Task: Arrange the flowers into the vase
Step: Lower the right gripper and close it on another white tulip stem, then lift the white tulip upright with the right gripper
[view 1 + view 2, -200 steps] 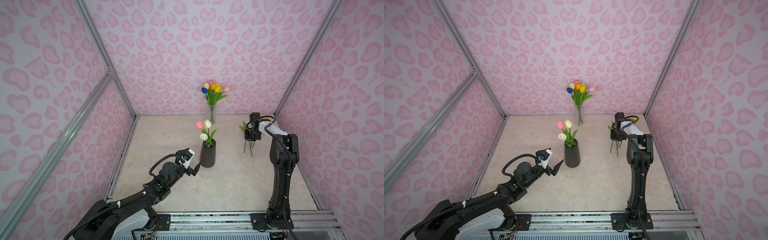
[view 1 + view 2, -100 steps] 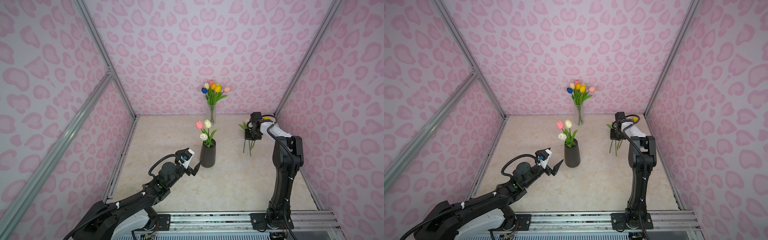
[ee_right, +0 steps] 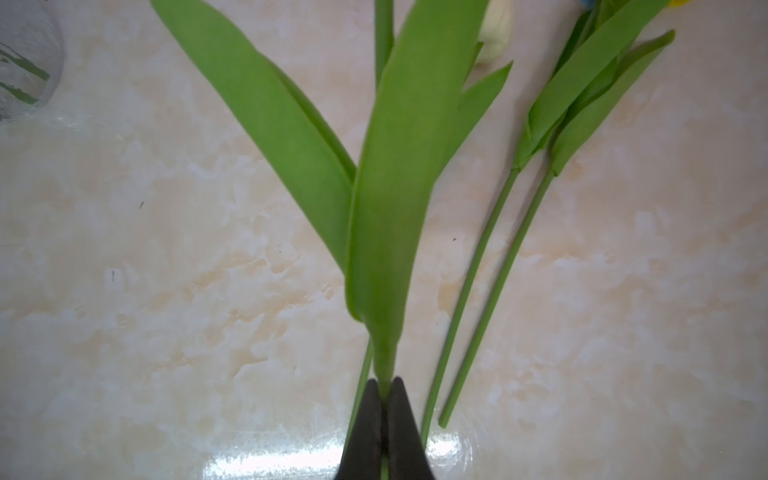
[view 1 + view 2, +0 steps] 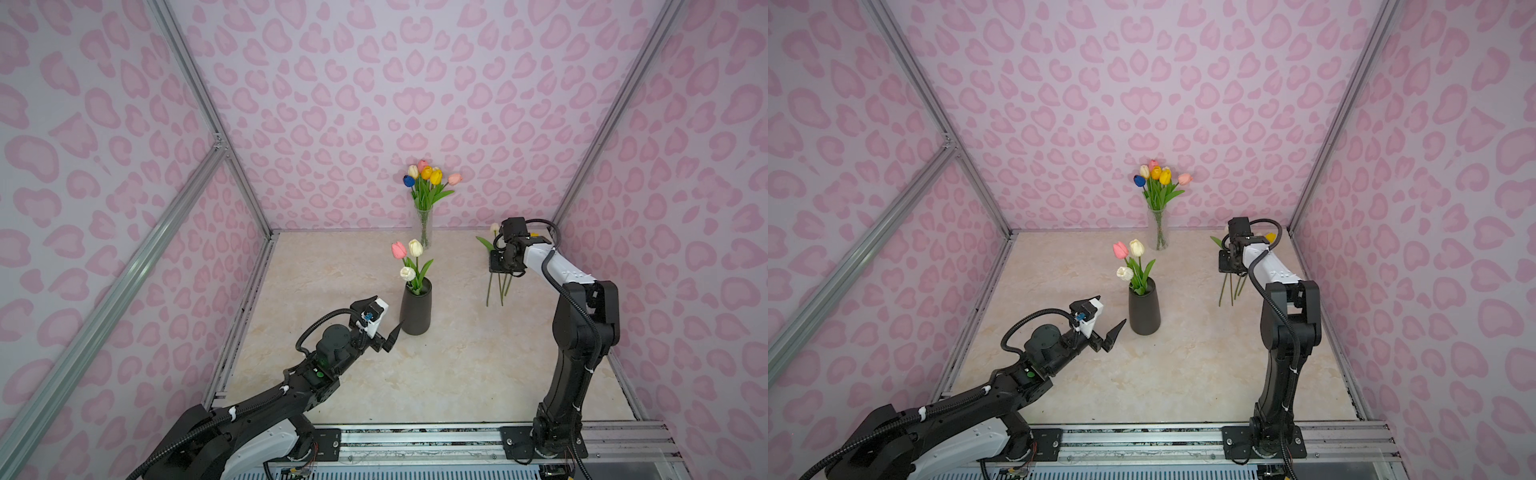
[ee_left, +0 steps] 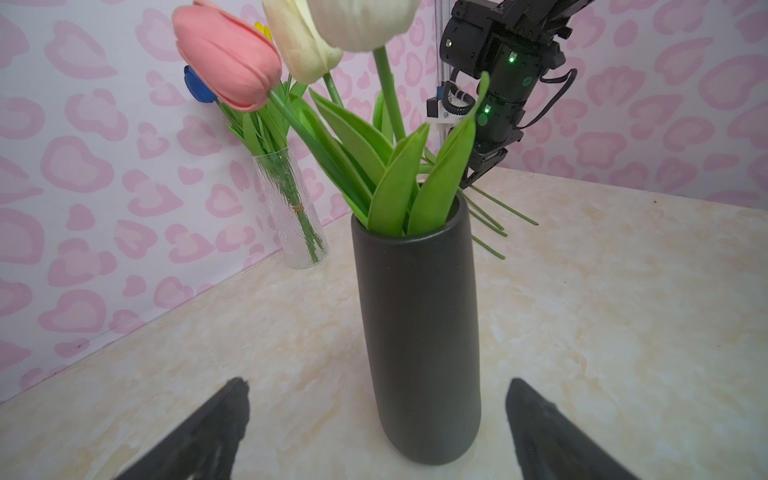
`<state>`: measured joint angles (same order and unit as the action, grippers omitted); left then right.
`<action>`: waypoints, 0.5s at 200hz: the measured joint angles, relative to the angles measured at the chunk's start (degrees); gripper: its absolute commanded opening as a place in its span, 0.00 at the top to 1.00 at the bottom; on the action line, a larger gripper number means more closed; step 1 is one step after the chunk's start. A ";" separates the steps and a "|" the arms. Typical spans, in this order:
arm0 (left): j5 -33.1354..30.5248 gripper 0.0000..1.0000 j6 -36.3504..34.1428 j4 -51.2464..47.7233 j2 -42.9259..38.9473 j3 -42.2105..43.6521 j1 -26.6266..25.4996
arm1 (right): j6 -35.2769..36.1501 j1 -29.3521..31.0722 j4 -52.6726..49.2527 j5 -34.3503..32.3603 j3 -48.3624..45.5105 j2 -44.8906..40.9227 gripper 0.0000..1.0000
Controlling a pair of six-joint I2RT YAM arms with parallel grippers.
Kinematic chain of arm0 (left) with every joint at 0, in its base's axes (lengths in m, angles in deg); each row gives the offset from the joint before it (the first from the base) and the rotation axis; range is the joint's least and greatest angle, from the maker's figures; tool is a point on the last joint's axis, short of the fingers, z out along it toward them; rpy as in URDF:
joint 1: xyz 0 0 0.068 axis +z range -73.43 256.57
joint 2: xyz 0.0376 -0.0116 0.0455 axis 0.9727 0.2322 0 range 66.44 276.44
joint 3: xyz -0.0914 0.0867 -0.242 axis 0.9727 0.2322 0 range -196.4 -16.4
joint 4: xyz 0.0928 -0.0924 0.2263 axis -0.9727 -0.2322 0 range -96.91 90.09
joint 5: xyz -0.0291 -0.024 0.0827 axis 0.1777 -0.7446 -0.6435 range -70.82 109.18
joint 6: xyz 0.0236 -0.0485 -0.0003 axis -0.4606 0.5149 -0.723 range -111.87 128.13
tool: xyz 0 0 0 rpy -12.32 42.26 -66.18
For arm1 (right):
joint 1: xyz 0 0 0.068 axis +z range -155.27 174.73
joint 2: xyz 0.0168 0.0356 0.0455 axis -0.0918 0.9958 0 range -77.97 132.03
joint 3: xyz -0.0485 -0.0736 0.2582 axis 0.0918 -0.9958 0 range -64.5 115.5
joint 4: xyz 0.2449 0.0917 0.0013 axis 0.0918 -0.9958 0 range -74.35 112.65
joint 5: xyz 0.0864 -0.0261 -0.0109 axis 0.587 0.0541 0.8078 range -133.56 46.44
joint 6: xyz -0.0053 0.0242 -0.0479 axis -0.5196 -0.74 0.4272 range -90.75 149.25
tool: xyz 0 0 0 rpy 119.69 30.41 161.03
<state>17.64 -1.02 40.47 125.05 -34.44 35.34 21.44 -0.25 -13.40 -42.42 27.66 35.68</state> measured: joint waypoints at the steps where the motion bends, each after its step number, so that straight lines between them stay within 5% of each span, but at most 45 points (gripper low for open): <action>1: 0.00 0.03 0.04 0.00 0.00 0.00 0.00 | 0.02 0.07 0.02 -0.04 0.00 -0.04 1.00; 65: 0.02 0.03 0.11 -0.37 -0.68 0.00 0.00 | 1.90 2.23 2.45 0.72 -2.32 -6.69 1.00; 100: 0.02 0.03 0.09 -0.15 -1.03 0.04 0.00 | 1.75 3.87 11.56 4.02 -11.13 -15.78 1.00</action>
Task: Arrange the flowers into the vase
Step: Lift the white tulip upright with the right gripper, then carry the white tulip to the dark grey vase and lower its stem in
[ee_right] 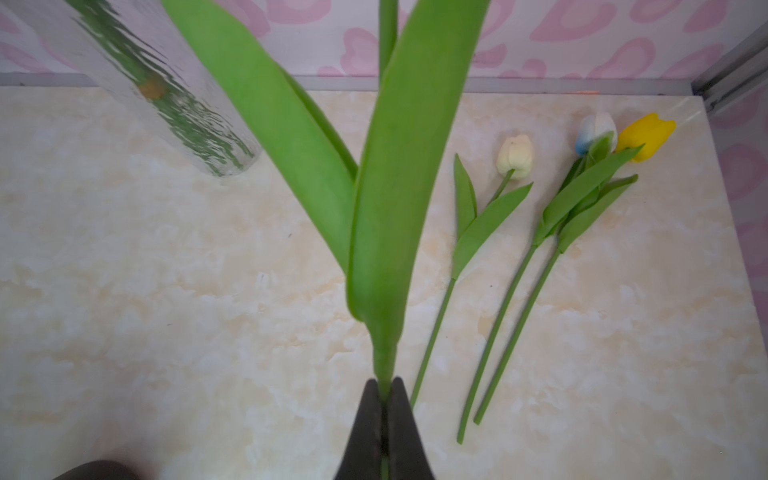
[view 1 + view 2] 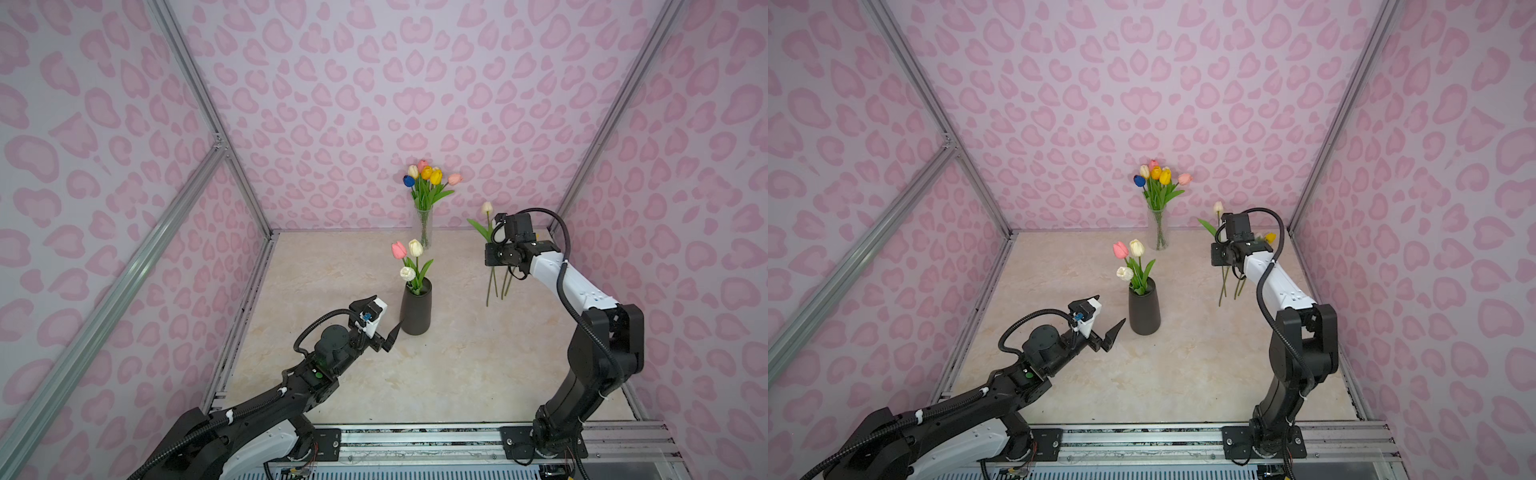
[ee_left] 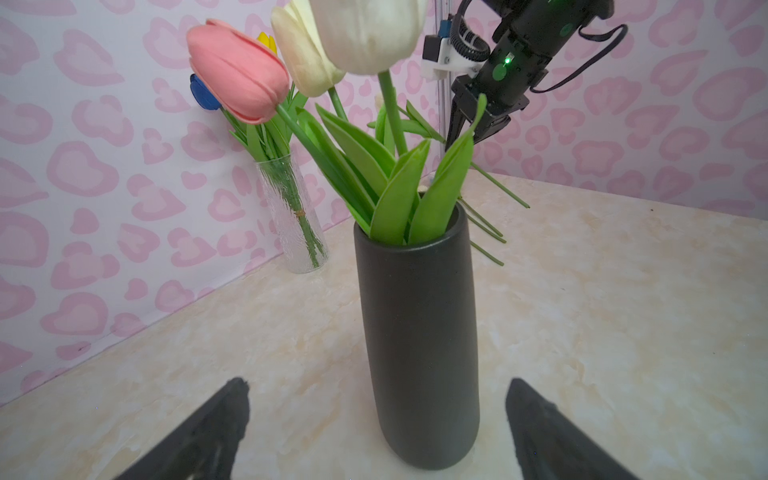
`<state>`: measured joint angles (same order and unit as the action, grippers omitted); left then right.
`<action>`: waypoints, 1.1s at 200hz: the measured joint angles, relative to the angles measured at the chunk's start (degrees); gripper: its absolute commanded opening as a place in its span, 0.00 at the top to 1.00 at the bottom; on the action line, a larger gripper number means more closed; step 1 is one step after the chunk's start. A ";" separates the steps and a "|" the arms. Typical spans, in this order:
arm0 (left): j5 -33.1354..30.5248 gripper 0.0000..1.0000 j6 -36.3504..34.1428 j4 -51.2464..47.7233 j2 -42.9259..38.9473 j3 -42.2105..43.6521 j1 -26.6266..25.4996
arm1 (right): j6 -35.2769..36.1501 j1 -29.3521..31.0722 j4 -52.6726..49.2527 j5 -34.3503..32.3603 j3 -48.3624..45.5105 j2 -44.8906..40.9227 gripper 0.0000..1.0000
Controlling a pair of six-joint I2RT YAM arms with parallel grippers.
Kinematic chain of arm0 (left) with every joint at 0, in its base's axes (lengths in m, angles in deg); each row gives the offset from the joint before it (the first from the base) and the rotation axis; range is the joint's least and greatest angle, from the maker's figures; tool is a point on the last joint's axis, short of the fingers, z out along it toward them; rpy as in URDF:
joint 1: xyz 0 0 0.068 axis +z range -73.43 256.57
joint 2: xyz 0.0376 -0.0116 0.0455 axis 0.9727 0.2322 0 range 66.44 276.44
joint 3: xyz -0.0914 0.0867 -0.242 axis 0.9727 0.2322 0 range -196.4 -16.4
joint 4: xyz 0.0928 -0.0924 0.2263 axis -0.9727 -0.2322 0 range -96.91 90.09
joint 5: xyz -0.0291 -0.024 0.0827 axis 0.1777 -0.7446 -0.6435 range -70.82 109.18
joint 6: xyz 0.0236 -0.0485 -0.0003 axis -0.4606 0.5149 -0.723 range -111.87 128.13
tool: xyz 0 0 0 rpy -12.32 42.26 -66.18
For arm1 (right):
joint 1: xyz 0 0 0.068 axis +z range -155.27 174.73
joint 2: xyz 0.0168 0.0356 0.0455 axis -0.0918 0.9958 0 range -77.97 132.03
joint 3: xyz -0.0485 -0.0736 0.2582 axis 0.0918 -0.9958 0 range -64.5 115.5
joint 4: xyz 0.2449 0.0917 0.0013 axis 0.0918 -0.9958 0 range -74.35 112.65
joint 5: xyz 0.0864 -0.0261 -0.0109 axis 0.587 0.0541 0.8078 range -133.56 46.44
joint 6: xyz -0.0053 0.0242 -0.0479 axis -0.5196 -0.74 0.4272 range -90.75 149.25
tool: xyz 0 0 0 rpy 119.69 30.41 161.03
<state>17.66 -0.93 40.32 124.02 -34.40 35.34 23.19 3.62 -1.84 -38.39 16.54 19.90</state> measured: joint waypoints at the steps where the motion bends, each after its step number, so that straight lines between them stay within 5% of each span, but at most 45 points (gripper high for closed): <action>1: 0.00 0.03 0.00 0.00 0.02 0.00 0.00 | -0.07 0.11 0.72 0.07 -0.59 -0.44 1.00; 50: 0.20 0.03 0.00 0.15 1.99 0.00 0.00 | 1.22 8.28 27.91 2.58 -23.21 -14.84 1.00; 90: 0.17 0.03 0.00 0.20 1.70 0.00 0.00 | 3.72 11.28 50.71 12.61 -31.89 -20.57 1.00; 151: 0.02 0.03 -0.04 0.17 1.73 0.00 0.00 | 5.55 13.84 61.51 17.86 -32.44 -23.17 1.00; 220: 0.02 0.03 -0.02 0.20 2.32 0.00 0.00 | -0.90 18.14 73.24 23.02 -35.04 -23.19 1.00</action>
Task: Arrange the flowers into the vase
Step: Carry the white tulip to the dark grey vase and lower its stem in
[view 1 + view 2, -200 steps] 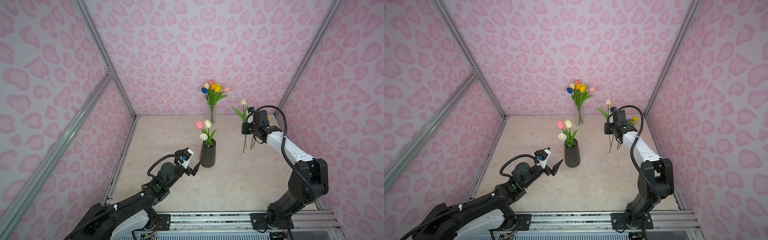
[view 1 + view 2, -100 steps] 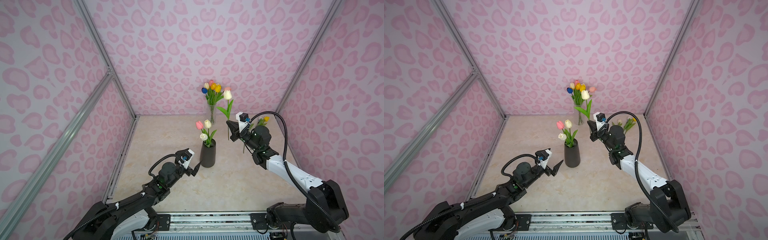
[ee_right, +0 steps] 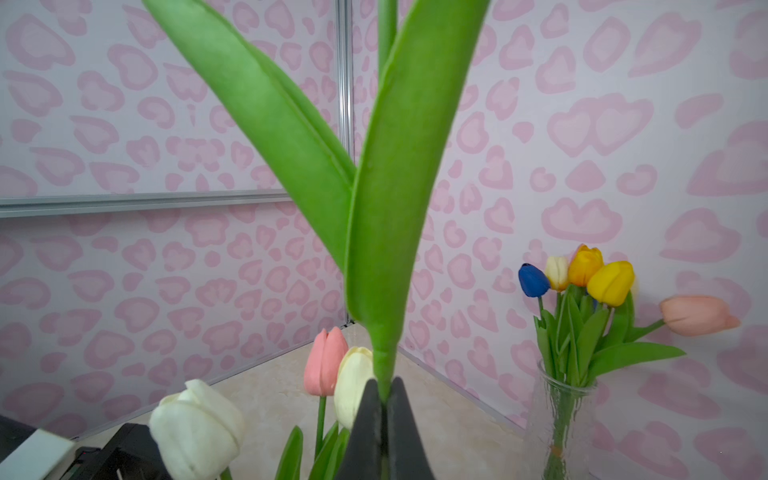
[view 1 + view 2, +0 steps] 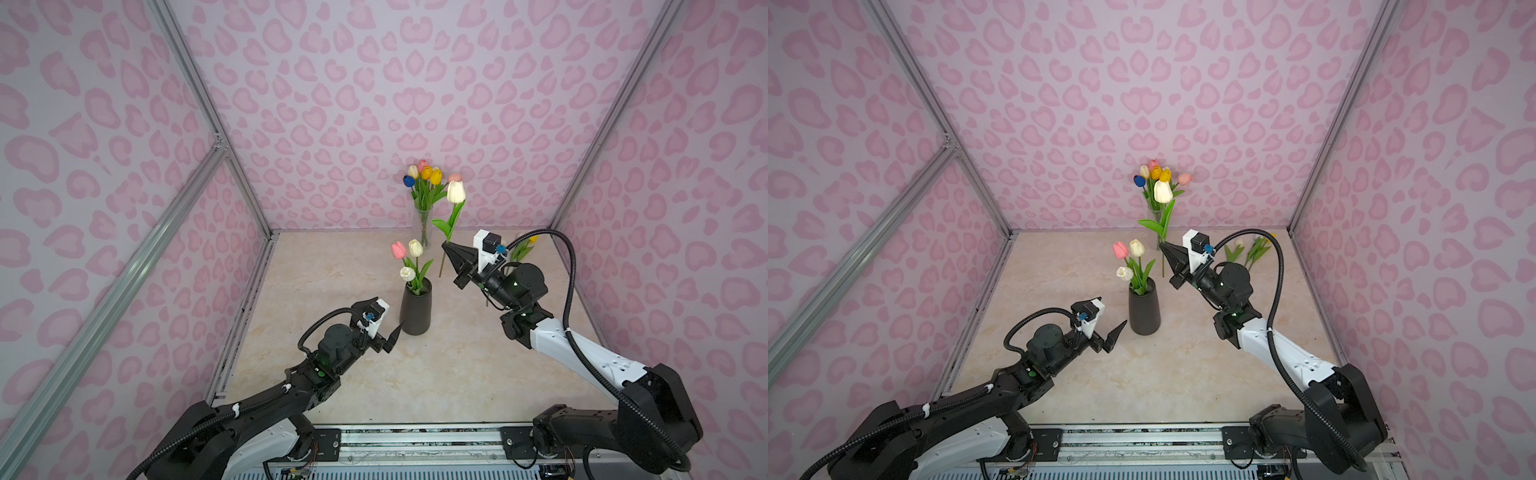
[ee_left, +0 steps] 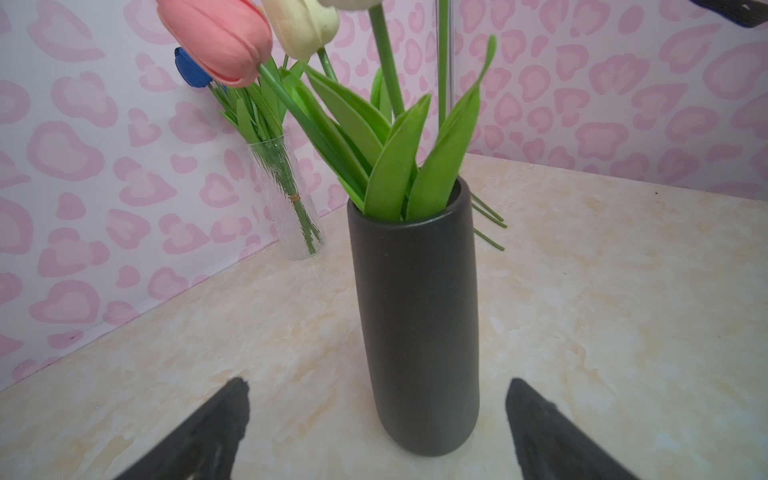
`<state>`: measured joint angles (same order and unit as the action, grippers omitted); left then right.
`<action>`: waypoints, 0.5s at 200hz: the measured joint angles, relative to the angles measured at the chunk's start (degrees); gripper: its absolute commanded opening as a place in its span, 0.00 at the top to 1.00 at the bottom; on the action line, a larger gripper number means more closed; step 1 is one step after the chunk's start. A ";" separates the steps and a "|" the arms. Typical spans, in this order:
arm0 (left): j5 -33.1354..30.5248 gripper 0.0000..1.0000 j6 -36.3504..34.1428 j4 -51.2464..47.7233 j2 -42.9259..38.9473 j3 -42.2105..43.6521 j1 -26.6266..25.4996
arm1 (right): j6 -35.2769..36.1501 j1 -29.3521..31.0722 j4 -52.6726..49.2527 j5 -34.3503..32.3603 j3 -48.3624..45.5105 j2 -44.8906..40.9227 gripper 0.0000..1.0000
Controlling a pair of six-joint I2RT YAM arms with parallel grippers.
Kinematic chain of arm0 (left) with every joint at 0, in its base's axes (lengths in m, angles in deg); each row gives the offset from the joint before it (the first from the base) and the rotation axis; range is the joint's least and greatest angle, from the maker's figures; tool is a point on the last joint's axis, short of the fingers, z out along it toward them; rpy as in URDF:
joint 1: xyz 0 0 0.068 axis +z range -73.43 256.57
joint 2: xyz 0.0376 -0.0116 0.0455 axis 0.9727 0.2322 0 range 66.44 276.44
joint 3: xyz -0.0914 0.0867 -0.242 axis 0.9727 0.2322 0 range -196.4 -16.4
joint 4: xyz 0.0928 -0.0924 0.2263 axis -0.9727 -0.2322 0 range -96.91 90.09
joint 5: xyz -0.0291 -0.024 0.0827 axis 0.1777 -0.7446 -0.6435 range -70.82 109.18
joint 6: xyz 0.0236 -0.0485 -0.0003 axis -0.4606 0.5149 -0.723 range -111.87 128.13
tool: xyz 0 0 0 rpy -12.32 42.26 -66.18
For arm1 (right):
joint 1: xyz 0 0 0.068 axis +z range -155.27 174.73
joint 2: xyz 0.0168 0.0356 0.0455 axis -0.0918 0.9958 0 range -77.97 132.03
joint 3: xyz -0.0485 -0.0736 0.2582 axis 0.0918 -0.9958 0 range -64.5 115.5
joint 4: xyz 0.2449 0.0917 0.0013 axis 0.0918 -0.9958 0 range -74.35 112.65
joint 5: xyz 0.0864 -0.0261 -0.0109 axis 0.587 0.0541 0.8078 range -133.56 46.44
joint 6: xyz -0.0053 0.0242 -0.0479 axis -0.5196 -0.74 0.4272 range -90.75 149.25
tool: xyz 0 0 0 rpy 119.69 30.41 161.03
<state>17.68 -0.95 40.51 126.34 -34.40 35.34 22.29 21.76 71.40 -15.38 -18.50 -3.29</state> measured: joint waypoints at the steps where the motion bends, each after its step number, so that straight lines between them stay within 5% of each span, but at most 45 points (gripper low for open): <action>1: 0.00 0.03 0.00 0.00 0.00 0.00 0.00 | 0.02 0.02 0.02 0.02 0.02 0.00 1.00; 100: 0.00 0.03 0.00 -0.02 -0.35 0.00 0.00 | -5.11 1.20 5.62 4.83 1.46 4.52 1.00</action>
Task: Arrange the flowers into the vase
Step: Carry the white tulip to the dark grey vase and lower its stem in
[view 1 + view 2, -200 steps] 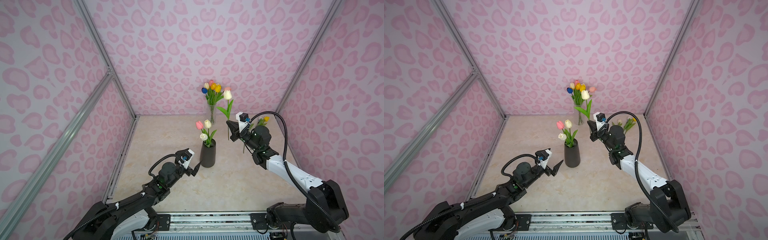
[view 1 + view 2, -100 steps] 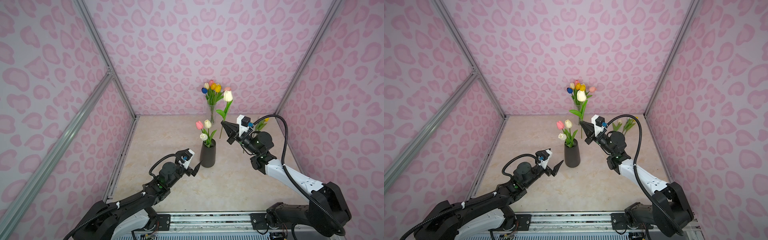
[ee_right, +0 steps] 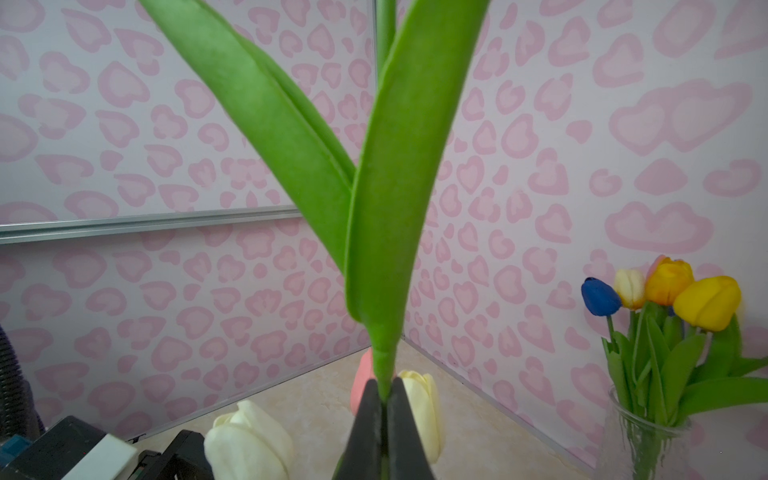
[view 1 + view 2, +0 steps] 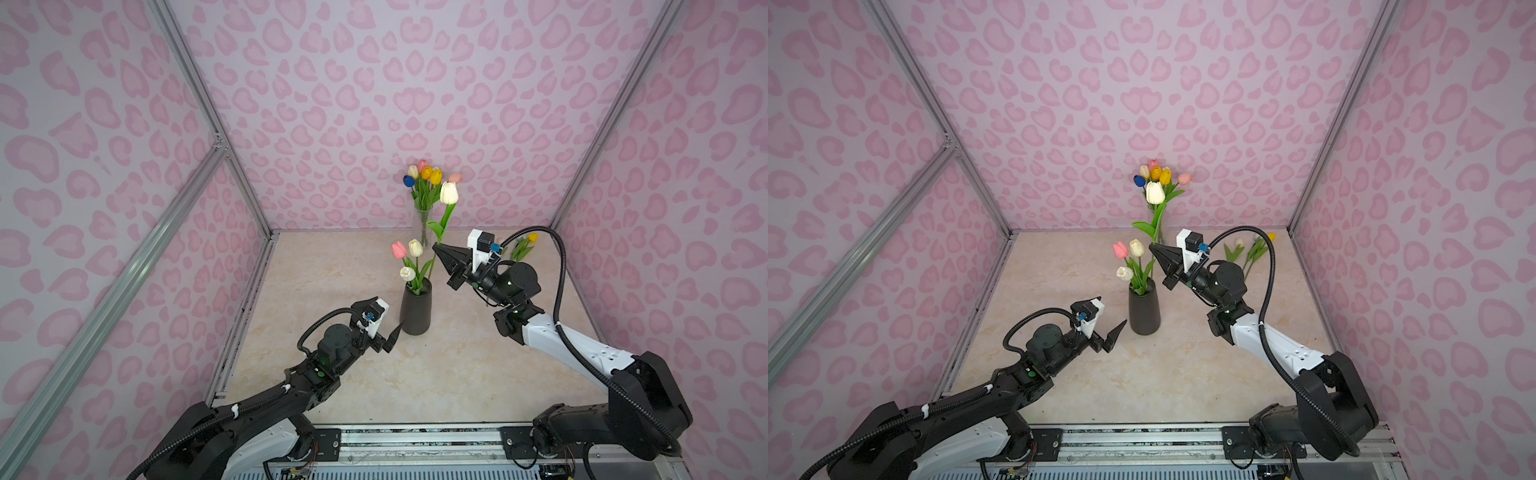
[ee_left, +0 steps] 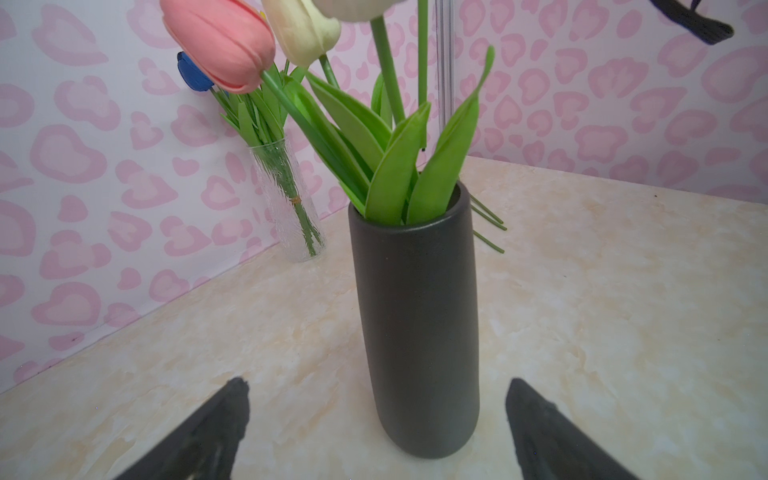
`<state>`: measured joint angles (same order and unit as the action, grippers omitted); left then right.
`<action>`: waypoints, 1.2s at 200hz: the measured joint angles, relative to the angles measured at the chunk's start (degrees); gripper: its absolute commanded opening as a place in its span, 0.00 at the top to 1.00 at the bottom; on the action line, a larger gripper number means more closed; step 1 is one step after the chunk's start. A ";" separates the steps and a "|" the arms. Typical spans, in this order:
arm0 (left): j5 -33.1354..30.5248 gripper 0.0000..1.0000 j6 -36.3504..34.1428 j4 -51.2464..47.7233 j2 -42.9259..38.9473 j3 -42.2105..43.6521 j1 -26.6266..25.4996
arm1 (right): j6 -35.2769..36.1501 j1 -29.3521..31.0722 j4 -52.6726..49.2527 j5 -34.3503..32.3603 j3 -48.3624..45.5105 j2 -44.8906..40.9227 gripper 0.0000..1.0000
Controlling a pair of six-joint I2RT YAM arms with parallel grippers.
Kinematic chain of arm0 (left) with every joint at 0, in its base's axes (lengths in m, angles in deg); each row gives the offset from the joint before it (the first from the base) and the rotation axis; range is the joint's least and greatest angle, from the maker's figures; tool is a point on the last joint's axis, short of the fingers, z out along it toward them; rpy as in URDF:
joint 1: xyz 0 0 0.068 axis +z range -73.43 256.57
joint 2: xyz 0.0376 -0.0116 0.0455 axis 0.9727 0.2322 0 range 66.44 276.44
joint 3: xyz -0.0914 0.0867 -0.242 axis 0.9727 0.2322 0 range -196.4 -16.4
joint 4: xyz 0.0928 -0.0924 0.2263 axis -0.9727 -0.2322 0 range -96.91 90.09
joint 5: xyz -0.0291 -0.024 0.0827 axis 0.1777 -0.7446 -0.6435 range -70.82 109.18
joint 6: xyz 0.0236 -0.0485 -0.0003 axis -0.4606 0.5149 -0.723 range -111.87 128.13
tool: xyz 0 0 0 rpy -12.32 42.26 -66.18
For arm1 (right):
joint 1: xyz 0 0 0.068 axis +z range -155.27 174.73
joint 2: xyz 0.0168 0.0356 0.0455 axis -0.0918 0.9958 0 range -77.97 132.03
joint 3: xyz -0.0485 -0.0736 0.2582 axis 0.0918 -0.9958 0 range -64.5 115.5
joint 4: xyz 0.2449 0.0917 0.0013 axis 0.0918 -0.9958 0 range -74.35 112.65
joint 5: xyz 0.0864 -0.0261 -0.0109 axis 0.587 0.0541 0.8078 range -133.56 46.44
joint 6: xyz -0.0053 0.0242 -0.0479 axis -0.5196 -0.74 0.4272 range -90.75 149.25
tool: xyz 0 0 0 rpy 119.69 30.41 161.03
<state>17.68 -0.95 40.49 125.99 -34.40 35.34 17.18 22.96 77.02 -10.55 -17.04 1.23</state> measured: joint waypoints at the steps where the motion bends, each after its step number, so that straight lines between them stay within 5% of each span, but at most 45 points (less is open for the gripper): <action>1: 0.00 0.03 0.00 0.00 0.00 0.00 0.00 | -0.04 0.02 0.04 0.00 0.00 0.07 1.00; 87: 0.00 0.03 -0.02 0.00 -0.04 0.00 0.00 | -2.34 1.03 3.04 1.49 -0.59 3.96 1.00; 158: 0.02 0.03 -0.02 0.00 0.46 0.00 0.00 | 3.78 2.12 -4.44 -0.76 -2.93 0.79 1.00; 199: 0.17 0.03 -0.02 0.00 0.85 0.00 0.00 | 5.79 2.14 -6.80 -2.58 -4.02 0.28 0.79; 240: 0.17 0.03 -0.02 0.00 0.87 0.00 0.00 | 7.17 2.43 -7.39 -4.50 -4.83 0.20 0.78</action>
<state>17.86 -0.97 40.49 126.86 -34.40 35.34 24.34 25.39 69.63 -15.05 -21.87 1.43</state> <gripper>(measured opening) 0.972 0.224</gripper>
